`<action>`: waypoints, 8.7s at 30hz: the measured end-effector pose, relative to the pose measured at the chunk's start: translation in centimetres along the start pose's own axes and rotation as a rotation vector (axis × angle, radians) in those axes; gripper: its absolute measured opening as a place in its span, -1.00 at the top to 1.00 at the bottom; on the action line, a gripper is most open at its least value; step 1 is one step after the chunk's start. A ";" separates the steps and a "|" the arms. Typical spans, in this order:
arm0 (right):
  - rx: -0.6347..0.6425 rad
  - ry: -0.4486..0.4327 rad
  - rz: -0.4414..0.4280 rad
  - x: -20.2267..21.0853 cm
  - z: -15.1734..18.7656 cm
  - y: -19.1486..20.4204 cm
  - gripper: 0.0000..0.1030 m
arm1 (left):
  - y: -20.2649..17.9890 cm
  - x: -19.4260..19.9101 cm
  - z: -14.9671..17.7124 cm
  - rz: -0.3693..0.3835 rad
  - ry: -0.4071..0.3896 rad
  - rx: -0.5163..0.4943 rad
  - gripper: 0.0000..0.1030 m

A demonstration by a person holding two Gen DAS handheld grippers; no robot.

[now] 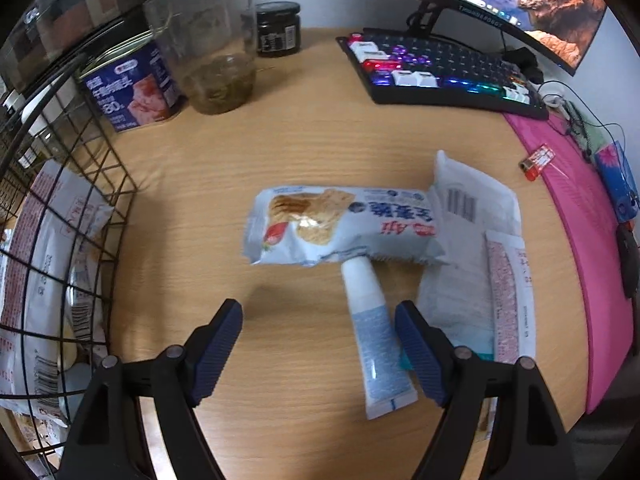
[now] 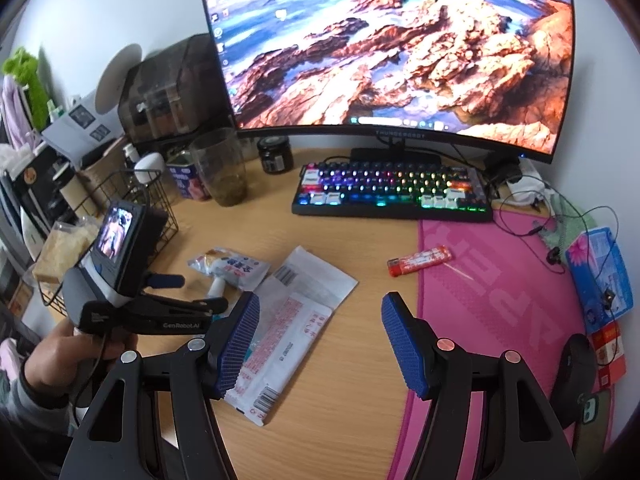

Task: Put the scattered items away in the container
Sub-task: 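Bring both grippers back to the desk, left gripper toward the white tube, then grasp the white tube with the left gripper while the right grasps another white packet, then carry the tube and white packet into the wire basket and open both grippers, then bring both grippers back toward the biscuit packet and white envelope, then close the left gripper on the blue-and-white biscuit packet and lift it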

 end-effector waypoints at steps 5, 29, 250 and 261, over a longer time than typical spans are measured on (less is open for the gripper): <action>0.007 0.005 -0.016 -0.5 0.0 0.4 -0.25 | 0.8 0.2 0.4 -0.009 0.002 0.008 -0.58; -0.124 0.154 -0.050 -7.8 5.1 0.9 -0.25 | 1.0 1.0 0.4 0.032 -0.034 -0.016 0.60; -0.226 0.197 0.088 -10.3 1.8 0.0 -0.16 | -0.1 2.6 2.6 0.093 0.071 -0.289 -0.40; -0.371 0.320 0.154 -11.5 3.5 -1.1 -0.16 | 0.0 1.1 3.5 0.098 0.084 -0.251 -0.42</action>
Point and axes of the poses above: each gripper's, at about its wrist camera, not at the fingertips, and x roughly against the way its jaws point, y to its left, z to its underside, the point moved 7 cm from there along -x, roughly the way its jaws point, and after that the axes turned 7 degrees about -z, right-handed, at the moved point
